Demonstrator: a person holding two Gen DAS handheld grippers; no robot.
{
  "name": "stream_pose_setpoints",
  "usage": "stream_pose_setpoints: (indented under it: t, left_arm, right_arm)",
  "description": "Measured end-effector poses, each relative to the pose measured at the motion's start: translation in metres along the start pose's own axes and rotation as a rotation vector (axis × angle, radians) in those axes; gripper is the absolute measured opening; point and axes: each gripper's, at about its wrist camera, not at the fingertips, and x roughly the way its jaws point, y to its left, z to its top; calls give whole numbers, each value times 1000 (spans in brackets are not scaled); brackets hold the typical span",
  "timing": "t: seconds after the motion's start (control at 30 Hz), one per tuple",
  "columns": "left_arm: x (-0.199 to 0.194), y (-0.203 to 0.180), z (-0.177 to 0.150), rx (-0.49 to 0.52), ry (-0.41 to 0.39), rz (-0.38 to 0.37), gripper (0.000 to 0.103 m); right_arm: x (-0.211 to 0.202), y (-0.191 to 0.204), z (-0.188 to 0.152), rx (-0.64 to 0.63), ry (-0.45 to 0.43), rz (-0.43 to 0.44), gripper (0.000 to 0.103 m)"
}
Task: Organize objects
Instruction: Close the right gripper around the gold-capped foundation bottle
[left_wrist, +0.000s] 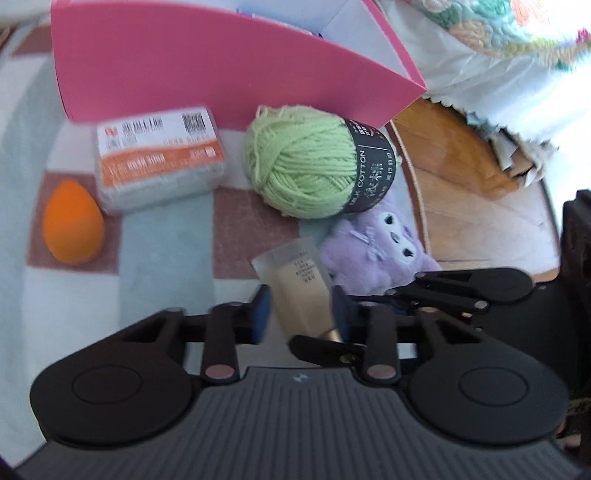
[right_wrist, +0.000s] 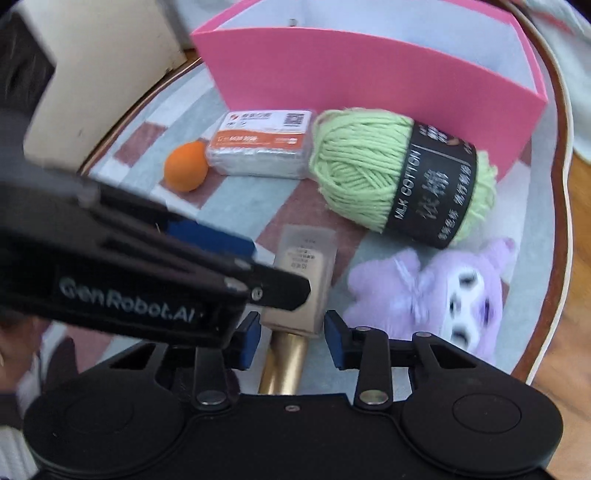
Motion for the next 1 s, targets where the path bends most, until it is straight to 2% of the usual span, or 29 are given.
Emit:
stream_pose_setpoints:
  t: [0.13, 0.3, 0.5, 0.6, 0.67, 0.8, 1.0]
  left_arm:
    - [2, 15, -4, -97, -14, -44, 26]
    - [7, 36, -5, -237, 13, -118, 27]
    - [5, 21, -3, -134, 0, -64, 27]
    - [0, 32, 3, -166, -2, -58, 29]
    - [1, 37, 3, -189, 21, -71, 32]
    - [1, 42, 0, -196, 29, -71, 39]
    - [0, 48, -6, -206, 43, -87, 40]
  right_arm:
    - [1, -3, 1, 74, 11, 5, 43]
    - [8, -4, 4, 165, 18, -8, 46]
    - [13, -9, 4, 230, 14, 9, 46]
    - [18, -20, 6, 385, 36, 120, 47]
    - [20, -22, 5, 440, 34, 157, 47]
    - [20, -23, 0, 465, 23, 183, 47]
    - [20, -18, -3, 446, 12, 211, 46]
